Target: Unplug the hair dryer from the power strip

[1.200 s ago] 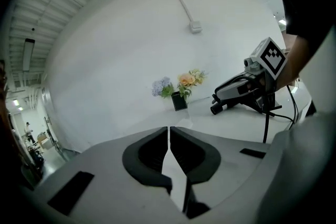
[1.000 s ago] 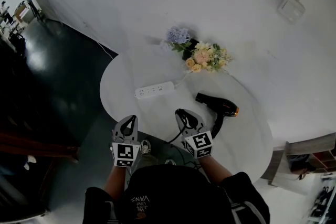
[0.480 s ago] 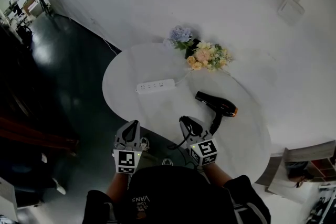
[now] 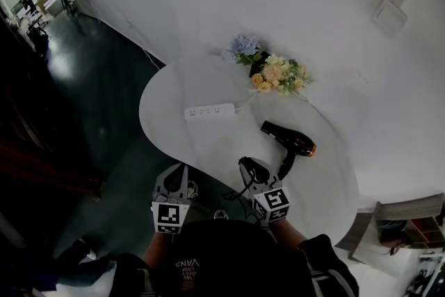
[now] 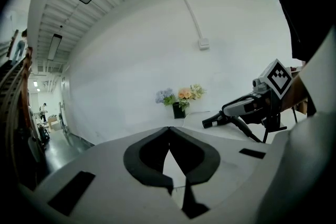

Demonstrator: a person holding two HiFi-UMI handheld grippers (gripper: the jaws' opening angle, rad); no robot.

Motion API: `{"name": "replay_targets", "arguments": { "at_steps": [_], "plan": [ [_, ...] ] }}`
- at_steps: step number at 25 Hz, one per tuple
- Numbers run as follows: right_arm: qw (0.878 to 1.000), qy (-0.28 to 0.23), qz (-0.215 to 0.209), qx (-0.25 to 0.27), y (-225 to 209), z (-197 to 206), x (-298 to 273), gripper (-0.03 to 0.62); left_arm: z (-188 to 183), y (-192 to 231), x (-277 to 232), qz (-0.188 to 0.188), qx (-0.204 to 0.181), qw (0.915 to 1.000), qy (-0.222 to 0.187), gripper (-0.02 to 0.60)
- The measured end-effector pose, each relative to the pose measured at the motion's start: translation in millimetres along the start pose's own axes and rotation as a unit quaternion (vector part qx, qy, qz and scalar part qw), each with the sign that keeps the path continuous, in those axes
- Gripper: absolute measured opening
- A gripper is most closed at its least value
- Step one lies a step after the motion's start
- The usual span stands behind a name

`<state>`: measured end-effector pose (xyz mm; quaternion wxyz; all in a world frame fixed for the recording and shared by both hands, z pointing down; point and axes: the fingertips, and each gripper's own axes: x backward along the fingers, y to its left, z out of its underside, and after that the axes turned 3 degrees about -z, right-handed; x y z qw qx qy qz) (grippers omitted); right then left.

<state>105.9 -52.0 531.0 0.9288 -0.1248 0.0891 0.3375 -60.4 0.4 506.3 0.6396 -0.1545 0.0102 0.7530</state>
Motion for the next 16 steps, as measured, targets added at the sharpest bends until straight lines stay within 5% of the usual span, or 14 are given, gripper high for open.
{"name": "replay_targets", "arguments": {
  "at_steps": [16],
  "plan": [
    [1.000,-0.004,0.003,-0.006,1.5,-1.0,-9.5,0.103,5.6,4.3,-0.7,0.002,0.003,1.0000,-0.003,0.018]
  ]
}}
